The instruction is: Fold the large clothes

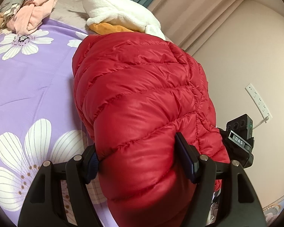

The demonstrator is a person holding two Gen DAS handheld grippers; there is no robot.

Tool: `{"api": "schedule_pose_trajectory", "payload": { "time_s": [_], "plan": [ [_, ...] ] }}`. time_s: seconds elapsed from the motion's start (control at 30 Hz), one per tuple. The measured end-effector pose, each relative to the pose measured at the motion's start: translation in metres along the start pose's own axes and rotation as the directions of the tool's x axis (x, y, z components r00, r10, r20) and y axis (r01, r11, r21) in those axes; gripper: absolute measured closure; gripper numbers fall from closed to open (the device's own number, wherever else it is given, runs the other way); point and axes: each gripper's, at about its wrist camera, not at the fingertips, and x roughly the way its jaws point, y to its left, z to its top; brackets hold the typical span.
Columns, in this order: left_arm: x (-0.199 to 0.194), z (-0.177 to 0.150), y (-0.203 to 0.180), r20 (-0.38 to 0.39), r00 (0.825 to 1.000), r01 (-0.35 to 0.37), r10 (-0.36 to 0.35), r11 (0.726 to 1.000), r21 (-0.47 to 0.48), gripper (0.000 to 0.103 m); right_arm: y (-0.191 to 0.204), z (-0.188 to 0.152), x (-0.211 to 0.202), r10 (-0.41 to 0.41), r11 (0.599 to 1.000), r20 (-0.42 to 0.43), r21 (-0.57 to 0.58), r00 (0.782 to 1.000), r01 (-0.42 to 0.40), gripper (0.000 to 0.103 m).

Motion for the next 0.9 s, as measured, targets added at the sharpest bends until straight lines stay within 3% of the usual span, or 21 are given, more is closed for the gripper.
{"api": "schedule_pose_trajectory", "payload": {
  "time_s": [0.53, 0.9],
  "plan": [
    [0.029, 0.017, 0.038, -0.009, 1.0, -0.01, 0.009, 0.999, -0.042, 0.031, 0.007, -0.005, 0.021, -0.024, 1.0, -0.024, 0.015, 0.999, 0.024, 0.073],
    [0.038, 0.017, 0.044, -0.013, 0.999, -0.031, 0.031, 0.999, -0.013, 0.03, 0.012, -0.012, 0.026, -0.046, 0.998, -0.032, 0.03, 0.998, 0.047, 0.072]
  ]
}}
